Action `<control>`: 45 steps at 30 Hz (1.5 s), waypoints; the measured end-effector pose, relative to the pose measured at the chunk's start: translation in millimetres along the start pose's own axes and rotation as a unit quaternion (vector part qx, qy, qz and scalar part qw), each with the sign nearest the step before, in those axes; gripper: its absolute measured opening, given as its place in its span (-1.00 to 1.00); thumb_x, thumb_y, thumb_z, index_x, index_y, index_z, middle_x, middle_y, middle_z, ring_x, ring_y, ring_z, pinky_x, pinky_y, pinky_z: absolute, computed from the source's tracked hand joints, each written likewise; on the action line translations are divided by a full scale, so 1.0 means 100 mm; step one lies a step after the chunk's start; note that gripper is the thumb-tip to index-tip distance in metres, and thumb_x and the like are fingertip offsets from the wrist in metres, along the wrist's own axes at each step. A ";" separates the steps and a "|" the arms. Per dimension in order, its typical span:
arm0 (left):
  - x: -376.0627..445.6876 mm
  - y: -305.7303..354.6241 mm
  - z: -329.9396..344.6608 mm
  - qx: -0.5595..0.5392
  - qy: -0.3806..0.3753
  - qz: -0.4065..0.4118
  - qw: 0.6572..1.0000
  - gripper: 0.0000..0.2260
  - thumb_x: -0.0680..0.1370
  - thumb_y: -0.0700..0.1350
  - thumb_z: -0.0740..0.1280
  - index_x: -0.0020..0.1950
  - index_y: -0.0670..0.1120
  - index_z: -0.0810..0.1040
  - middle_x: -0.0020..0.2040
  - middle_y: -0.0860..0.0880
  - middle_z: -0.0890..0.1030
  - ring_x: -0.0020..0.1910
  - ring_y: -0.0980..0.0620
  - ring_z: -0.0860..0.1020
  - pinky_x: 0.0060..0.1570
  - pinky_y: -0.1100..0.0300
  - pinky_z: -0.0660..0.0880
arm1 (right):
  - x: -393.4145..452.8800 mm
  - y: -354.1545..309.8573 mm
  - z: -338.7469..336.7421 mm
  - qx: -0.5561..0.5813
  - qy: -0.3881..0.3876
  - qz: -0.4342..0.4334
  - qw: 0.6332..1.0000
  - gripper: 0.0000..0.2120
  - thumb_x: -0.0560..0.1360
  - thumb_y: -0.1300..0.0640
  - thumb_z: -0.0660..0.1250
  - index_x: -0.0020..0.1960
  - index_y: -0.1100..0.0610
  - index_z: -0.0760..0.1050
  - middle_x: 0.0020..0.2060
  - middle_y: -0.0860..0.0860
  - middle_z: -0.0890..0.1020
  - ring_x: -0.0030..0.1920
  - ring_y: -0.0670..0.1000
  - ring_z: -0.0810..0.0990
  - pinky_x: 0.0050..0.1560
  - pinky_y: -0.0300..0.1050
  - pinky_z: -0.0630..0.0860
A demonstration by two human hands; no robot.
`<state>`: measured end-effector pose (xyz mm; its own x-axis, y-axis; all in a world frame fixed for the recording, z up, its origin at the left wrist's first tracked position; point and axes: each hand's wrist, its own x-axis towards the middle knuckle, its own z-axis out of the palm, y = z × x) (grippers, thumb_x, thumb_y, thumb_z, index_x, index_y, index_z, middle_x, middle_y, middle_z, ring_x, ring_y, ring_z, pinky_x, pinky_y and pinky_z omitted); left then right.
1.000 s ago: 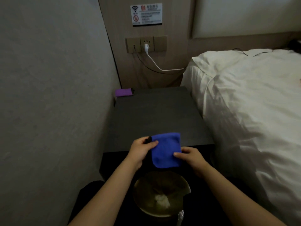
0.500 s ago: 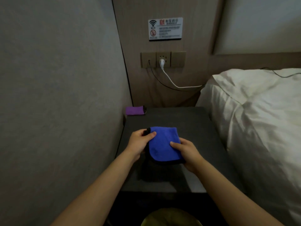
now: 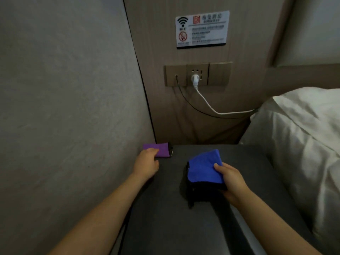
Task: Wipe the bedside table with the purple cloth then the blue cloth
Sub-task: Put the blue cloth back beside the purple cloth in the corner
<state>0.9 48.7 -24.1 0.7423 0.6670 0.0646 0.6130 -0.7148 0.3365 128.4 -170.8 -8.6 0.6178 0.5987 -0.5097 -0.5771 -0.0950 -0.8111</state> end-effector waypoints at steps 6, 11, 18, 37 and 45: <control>0.36 -0.21 0.17 0.103 -0.068 0.048 0.991 -0.56 0.56 -0.15 0.26 0.44 -0.10 0.37 0.45 -0.07 0.40 0.43 -0.05 0.34 0.38 0.14 0.28 | 0.36 0.03 0.35 0.060 -0.075 0.060 0.994 -0.79 0.55 0.17 0.21 0.16 0.16 0.47 0.02 0.20 0.63 -0.11 0.11 0.64 -0.15 -0.03 0.56; 0.53 -0.33 0.16 0.093 -0.054 0.063 0.992 -0.66 0.58 -0.12 0.28 0.37 -0.04 0.49 0.37 0.01 0.51 0.37 0.01 0.43 0.34 0.21 0.29 | 0.59 0.23 0.71 -0.182 -0.048 0.032 0.982 -0.71 0.53 0.23 0.26 0.25 0.18 0.45 0.06 0.16 0.62 0.01 0.10 0.64 0.00 -0.03 0.60; 0.47 -0.26 0.10 -0.106 0.043 -0.093 0.989 -0.77 0.53 -0.27 0.29 0.14 -0.19 0.65 0.15 -0.16 0.65 0.16 -0.10 0.59 0.17 0.16 0.44 | 0.66 0.43 1.00 -0.183 -0.028 0.006 0.983 -0.71 0.53 0.25 0.26 0.25 0.18 0.43 0.07 0.13 0.60 -0.04 0.05 0.62 -0.25 -0.20 0.55; -0.02 -0.16 0.19 -0.115 0.207 -0.200 0.951 -0.77 0.56 -0.29 0.21 0.18 -0.22 0.55 0.13 -0.18 0.56 0.08 -0.12 0.53 -0.01 0.13 0.43 | 0.74 0.40 1.19 -0.600 0.074 -0.234 0.761 -0.72 0.51 0.08 0.31 0.17 0.12 0.37 0.03 0.03 0.55 0.00 0.01 0.58 -0.09 -0.13 0.52; -0.26 -0.03 0.48 0.104 -0.065 -0.067 0.990 -0.48 0.67 -0.03 -0.03 0.57 -0.19 -0.09 0.59 -0.14 -0.09 0.57 -0.06 -0.12 0.52 0.07 -0.14 | 0.80 0.63 0.99 -0.728 -0.082 -0.299 0.611 -0.55 0.63 0.06 0.02 0.49 0.15 0.14 0.52 0.08 0.18 0.52 0.05 0.13 0.49 -0.02 0.08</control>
<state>-7.5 23.2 -71.9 0.6708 0.7358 -0.0927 0.7407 -0.6585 0.1330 89.0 -50.3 -72.0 0.3542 0.9333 -0.0590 0.8872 -0.3553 -0.2944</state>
